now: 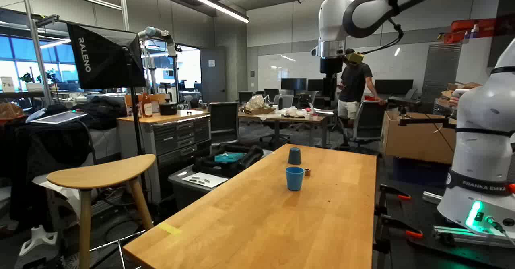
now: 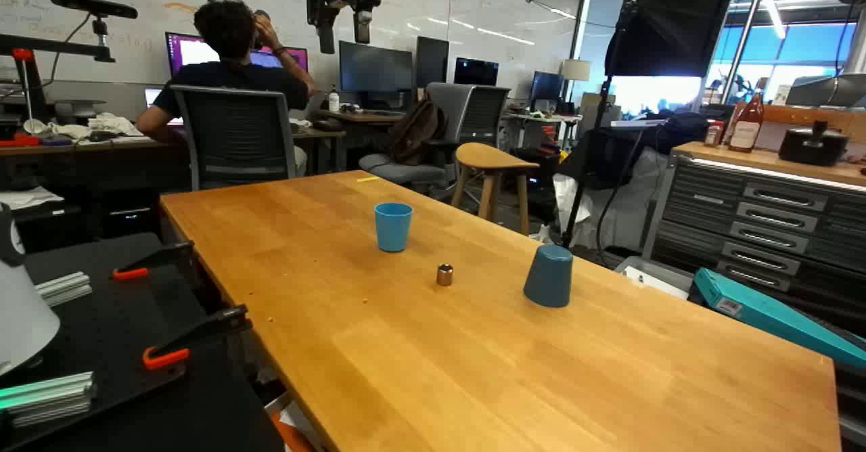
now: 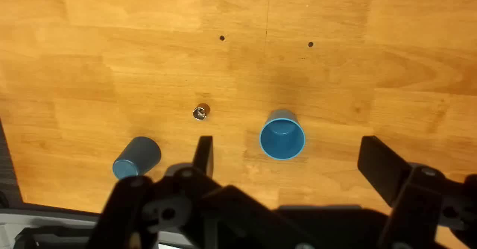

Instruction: Put the gold object in the blue cup

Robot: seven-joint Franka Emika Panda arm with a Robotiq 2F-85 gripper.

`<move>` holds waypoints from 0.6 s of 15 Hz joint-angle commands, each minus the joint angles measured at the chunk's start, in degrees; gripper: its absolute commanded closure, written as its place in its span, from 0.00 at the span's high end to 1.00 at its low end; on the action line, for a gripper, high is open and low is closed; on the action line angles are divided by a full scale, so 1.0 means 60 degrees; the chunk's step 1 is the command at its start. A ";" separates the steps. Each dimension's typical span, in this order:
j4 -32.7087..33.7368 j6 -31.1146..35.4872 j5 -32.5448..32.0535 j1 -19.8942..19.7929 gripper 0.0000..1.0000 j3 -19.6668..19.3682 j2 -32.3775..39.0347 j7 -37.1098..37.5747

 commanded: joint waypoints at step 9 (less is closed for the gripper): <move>0.0818 0.0701 0.0478 -0.0290 1.00 -0.0982 0.1661 -0.0328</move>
